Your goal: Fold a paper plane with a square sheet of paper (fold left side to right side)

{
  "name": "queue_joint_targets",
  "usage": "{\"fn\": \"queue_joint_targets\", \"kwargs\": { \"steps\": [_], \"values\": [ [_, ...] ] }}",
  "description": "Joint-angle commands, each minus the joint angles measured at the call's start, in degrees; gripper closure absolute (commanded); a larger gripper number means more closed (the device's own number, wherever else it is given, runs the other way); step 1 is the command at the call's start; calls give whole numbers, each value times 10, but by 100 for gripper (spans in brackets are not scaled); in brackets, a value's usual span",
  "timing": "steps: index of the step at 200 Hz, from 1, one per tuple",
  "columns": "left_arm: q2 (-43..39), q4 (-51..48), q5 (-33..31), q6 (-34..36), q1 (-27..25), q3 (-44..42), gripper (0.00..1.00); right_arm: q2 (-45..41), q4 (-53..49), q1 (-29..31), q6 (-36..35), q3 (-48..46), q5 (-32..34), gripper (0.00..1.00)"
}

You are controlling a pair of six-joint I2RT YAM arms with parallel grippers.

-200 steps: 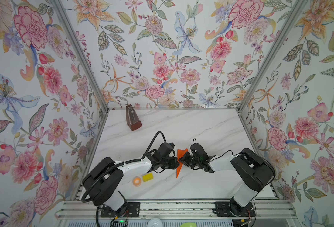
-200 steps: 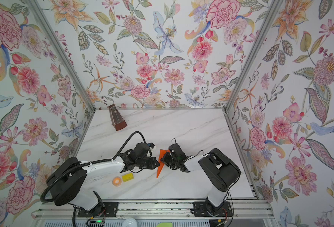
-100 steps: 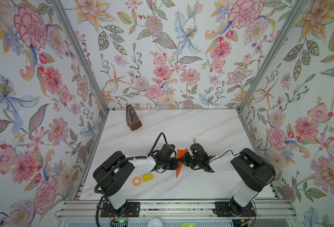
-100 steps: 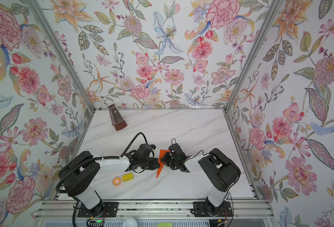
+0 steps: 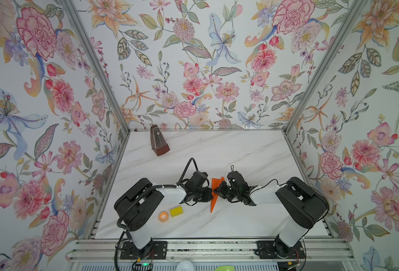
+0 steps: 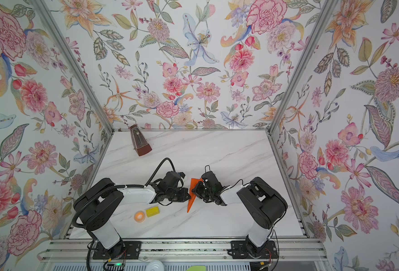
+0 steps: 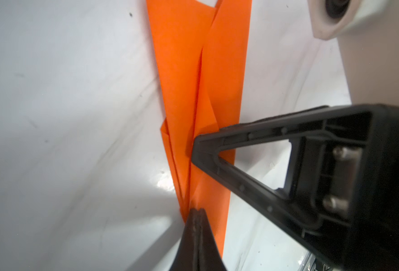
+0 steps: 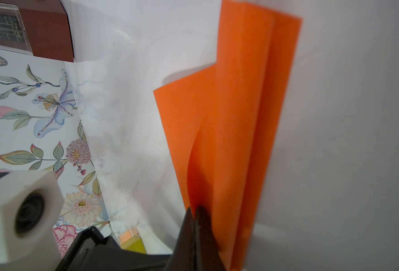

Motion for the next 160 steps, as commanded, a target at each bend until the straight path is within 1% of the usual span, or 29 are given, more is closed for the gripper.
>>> {"fn": "queue_joint_targets", "kwargs": {
  "steps": [1,11,26,36,61,81,93,110,126,145,160],
  "values": [
    [27,-61,-32,22,4,-18,100,6,-81,-4,-10,-5,14,98],
    [28,-73,-40,28,4,-17,100,0,-93,-5,-15,0,14,94],
    [27,-85,-47,35,4,-17,100,-14,-117,-11,-28,10,14,84],
    [28,-90,-48,38,4,-15,100,-28,-134,-17,-40,17,14,79],
    [31,-97,-49,44,4,-13,100,-60,-175,-21,-75,43,3,71],
    [36,-98,-48,47,4,-10,100,-69,-191,-15,-96,56,-19,67],
    [38,-101,-48,49,4,-8,100,-71,-195,-10,-105,59,-32,68],
    [38,-105,-50,51,4,-6,100,-68,-204,-3,-113,63,-41,71],
    [38,-107,-51,52,4,-6,100,-66,-214,2,-118,67,-42,78],
    [40,-110,-51,53,4,-6,100,-61,-227,5,-124,70,-37,88],
    [41,-112,-53,53,4,-5,100,-58,-231,7,-129,71,-39,93]
  ]
}}
